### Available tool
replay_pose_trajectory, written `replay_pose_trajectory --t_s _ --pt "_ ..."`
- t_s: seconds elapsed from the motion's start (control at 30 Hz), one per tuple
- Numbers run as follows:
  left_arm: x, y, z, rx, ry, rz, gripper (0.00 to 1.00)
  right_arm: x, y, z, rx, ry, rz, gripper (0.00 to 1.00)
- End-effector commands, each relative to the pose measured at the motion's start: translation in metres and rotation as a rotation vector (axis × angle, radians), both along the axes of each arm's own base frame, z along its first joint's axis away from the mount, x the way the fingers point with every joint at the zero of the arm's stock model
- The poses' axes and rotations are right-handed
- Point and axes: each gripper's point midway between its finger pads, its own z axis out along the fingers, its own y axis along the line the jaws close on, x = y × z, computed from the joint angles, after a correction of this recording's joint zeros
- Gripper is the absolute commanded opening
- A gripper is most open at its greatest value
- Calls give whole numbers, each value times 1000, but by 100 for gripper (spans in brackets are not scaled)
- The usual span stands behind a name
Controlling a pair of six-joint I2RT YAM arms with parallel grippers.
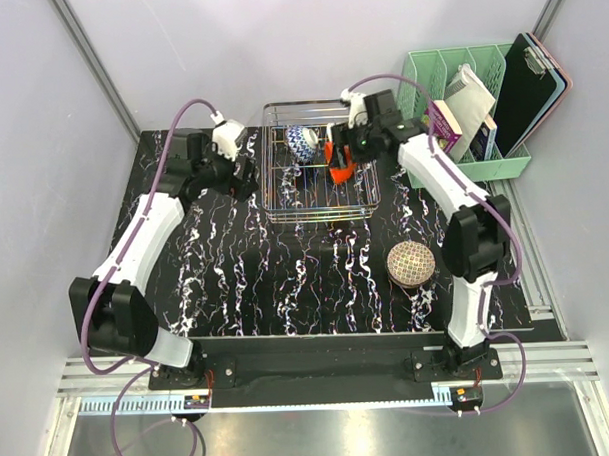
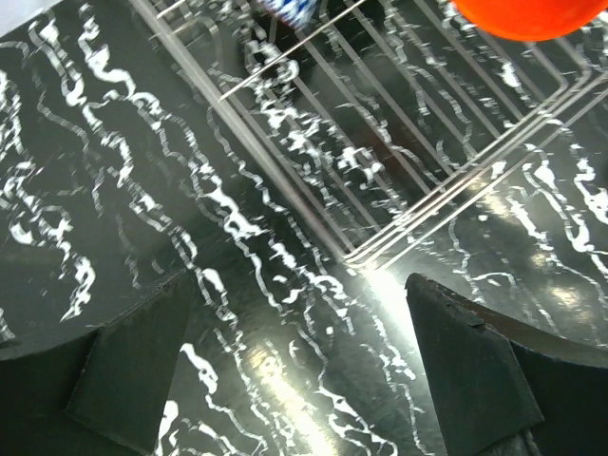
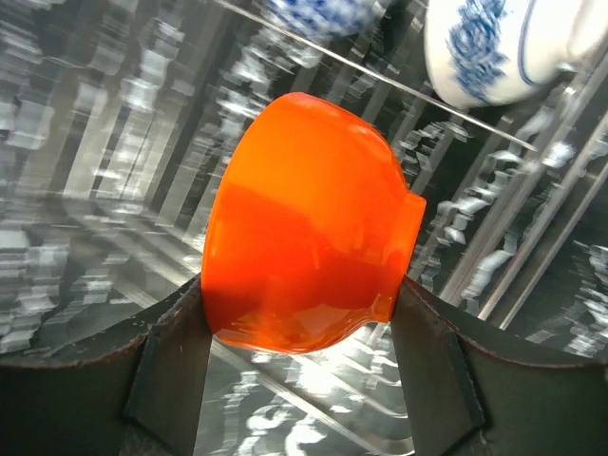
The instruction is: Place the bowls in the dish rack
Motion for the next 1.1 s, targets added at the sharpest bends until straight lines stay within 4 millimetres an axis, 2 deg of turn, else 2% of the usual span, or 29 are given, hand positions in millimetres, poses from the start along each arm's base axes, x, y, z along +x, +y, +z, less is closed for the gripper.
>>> replay_pose_trajectory --t_s 0.0,0.07,0.13,0.17,0.23,0.27,0.7,0.9,1.07 --pt "8 14 11 4 -63 16 99 14 -9 -11 -310 -148 -40 0" --pt "6 16 10 -4 -63 18 99 14 -2 -25 -387 -161 -32 0" --pt "5 18 7 -7 -62 17 99 18 -4 -31 -473 -188 -44 0" --pt "3 18 9 -11 -68 17 99 19 0 -41 -507 -183 -37 0" --pt "0 18 5 -13 -64 16 99 25 -1 -40 -558 -211 -57 0" --pt "-1 18 9 -17 -77 14 99 28 -1 -48 -581 -205 -58 0" --pt "-9 24 3 -31 -90 13 99 52 -2 -50 -780 -299 -116 0" --pt "-10 25 0 -41 -83 15 99 51 14 -55 -793 -315 -75 0" --pt "-11 23 -2 -51 -74 11 99 50 36 -58 -784 -338 -27 0"
